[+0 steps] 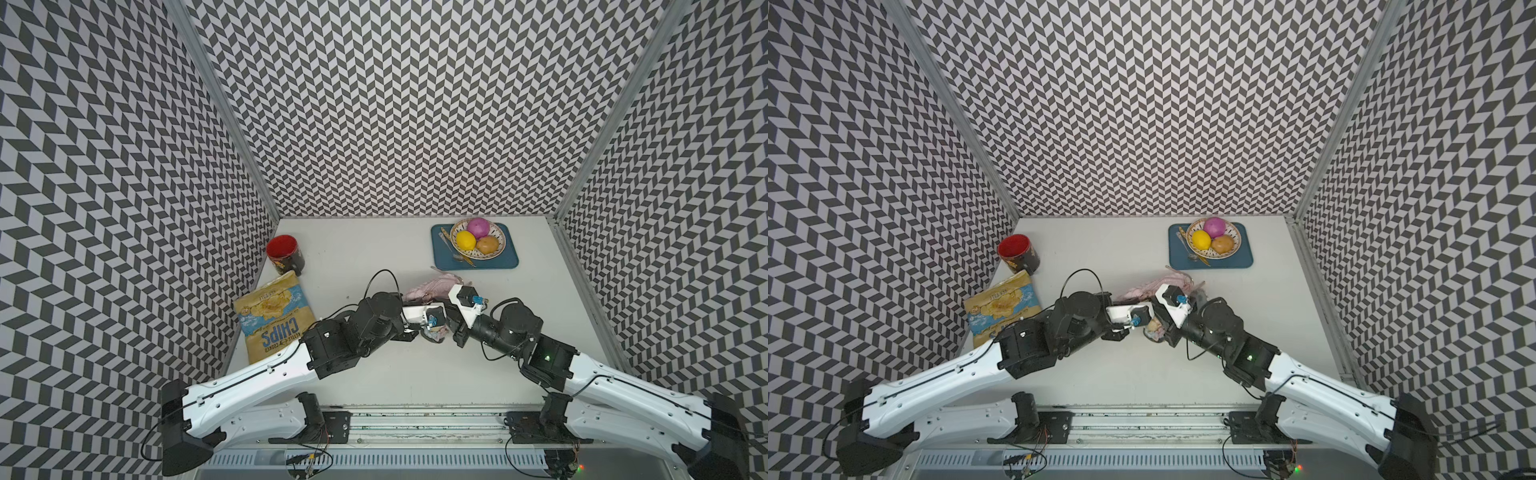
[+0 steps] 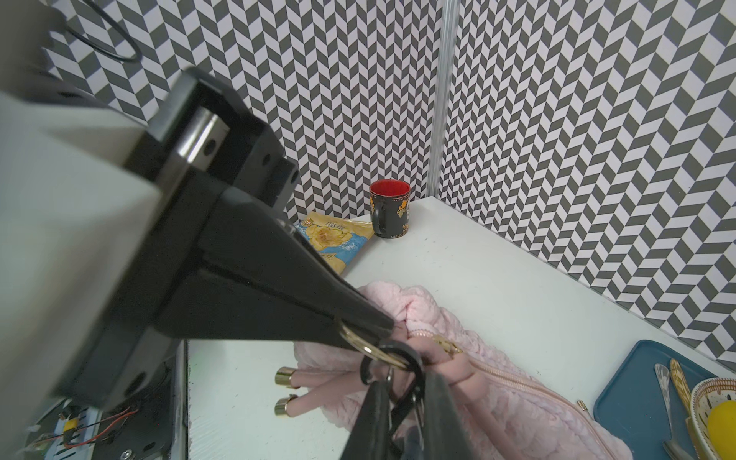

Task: Remove the decoration from the bag
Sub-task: Remove the decoration item from the bag.

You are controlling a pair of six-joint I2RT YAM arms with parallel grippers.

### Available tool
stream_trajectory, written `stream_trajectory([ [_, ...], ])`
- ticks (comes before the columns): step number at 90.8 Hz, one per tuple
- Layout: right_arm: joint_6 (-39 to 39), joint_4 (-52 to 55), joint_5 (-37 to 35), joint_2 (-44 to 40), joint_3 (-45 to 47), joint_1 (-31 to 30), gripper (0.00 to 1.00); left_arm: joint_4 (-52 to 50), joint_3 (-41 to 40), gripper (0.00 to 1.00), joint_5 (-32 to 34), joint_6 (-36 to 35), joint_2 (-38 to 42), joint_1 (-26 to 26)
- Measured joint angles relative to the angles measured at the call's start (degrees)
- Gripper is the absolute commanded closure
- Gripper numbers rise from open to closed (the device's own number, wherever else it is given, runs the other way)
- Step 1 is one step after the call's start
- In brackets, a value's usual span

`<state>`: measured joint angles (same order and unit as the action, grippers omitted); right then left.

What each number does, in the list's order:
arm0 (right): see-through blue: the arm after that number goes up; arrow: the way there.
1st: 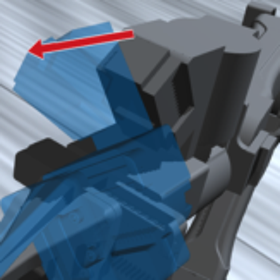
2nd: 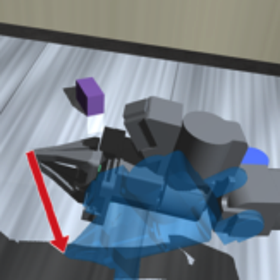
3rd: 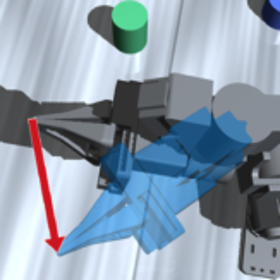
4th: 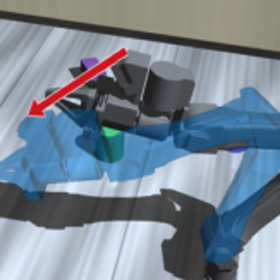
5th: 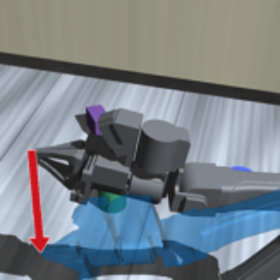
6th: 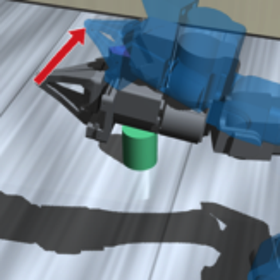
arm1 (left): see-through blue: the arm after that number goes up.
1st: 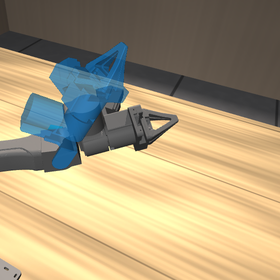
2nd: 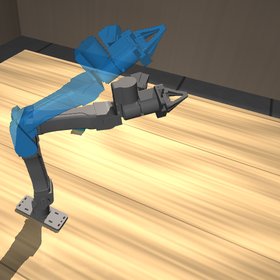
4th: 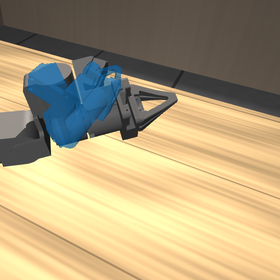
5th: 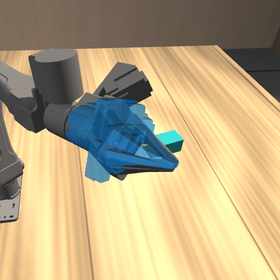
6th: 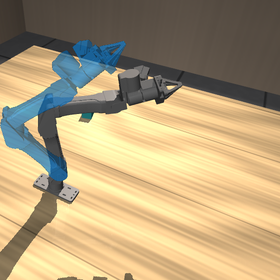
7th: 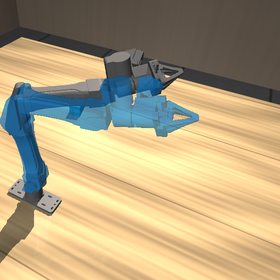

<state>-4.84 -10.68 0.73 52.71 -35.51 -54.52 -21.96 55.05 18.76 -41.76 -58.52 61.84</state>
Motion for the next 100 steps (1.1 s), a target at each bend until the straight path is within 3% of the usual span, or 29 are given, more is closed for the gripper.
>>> stream_trajectory([
  [100,-0.3,1.9,-1.5,-1.0,-0.9,0.4,0.98,1.4,-1.0,1.0,0.0,-3.2,-1.1,0.4],
])
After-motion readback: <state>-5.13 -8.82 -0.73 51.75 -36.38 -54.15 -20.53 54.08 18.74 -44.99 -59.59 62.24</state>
